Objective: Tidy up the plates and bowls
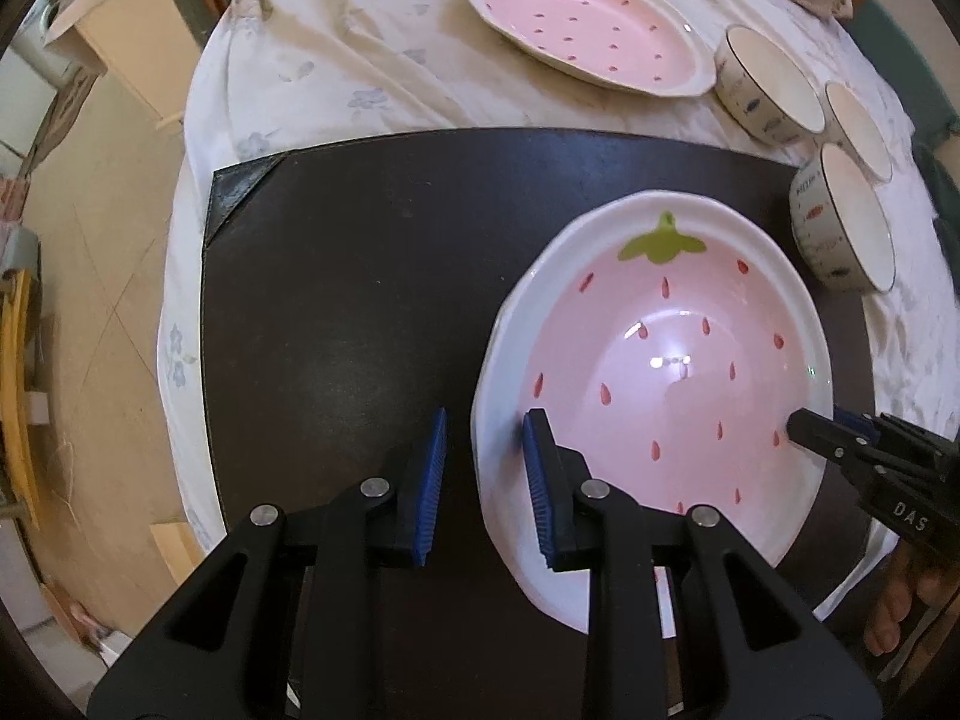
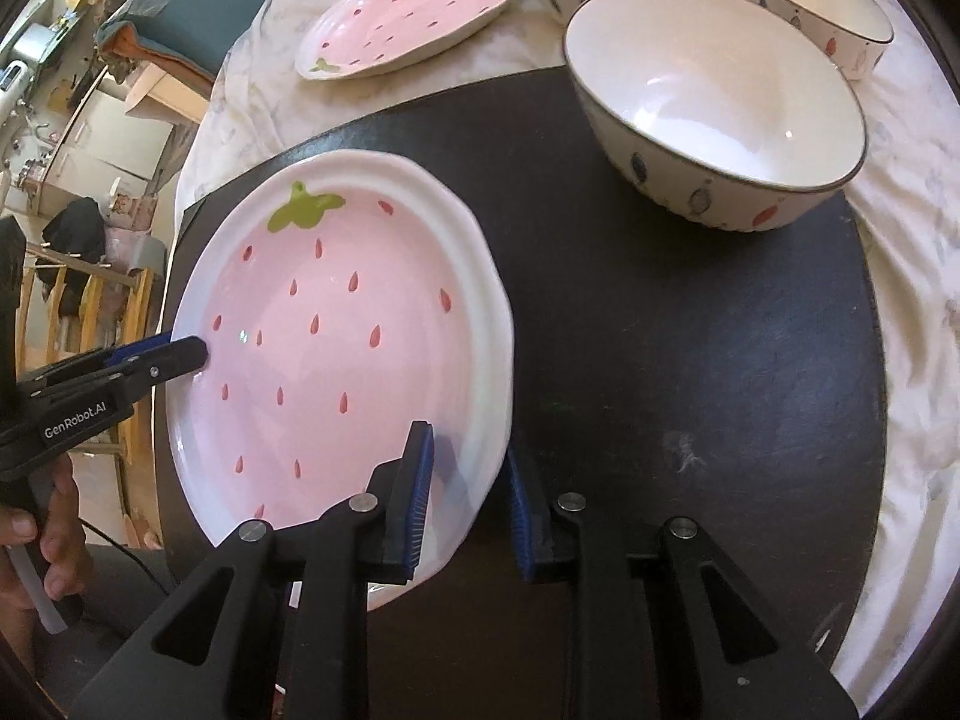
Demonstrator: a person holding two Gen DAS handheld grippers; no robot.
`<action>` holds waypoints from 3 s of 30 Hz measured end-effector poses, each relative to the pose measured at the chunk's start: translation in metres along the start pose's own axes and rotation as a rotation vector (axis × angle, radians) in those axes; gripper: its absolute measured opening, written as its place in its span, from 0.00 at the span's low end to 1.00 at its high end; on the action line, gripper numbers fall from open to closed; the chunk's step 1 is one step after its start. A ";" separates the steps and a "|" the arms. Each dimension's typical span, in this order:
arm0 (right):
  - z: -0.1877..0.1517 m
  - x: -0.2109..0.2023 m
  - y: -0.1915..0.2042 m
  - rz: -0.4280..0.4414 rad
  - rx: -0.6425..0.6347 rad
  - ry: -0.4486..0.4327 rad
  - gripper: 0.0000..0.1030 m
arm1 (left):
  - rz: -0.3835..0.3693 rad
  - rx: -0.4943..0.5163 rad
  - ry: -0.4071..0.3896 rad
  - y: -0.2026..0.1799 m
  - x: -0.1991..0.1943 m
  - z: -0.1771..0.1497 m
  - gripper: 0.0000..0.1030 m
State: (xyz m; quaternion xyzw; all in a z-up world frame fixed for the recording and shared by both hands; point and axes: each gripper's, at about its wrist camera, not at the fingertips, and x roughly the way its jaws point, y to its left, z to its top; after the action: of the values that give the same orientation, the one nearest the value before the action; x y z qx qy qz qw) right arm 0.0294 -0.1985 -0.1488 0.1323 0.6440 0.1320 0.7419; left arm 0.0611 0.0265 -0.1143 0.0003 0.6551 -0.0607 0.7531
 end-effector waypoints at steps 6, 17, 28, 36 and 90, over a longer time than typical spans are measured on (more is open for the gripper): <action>0.008 -0.020 -0.002 0.006 0.025 -0.062 0.25 | 0.021 -0.002 -0.093 0.003 -0.022 0.012 0.32; 0.029 -0.048 0.003 0.066 0.052 -0.159 0.26 | 0.075 -0.176 -0.274 0.022 -0.049 0.041 0.60; 0.106 -0.041 0.003 0.183 0.218 -0.200 0.71 | 0.086 -0.229 -0.214 0.047 -0.023 0.101 0.68; 0.157 -0.011 -0.006 0.211 0.404 -0.179 0.60 | 0.028 -0.385 -0.204 0.070 0.000 0.157 0.68; 0.158 0.049 0.031 0.163 0.251 0.006 0.22 | -0.169 -0.324 -0.090 0.100 0.011 0.113 0.15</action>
State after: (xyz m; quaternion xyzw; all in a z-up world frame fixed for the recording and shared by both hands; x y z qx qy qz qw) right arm 0.1917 -0.1557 -0.1608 0.2755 0.6447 0.1105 0.7044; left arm 0.1835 0.1156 -0.1171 -0.1788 0.6197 -0.0175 0.7640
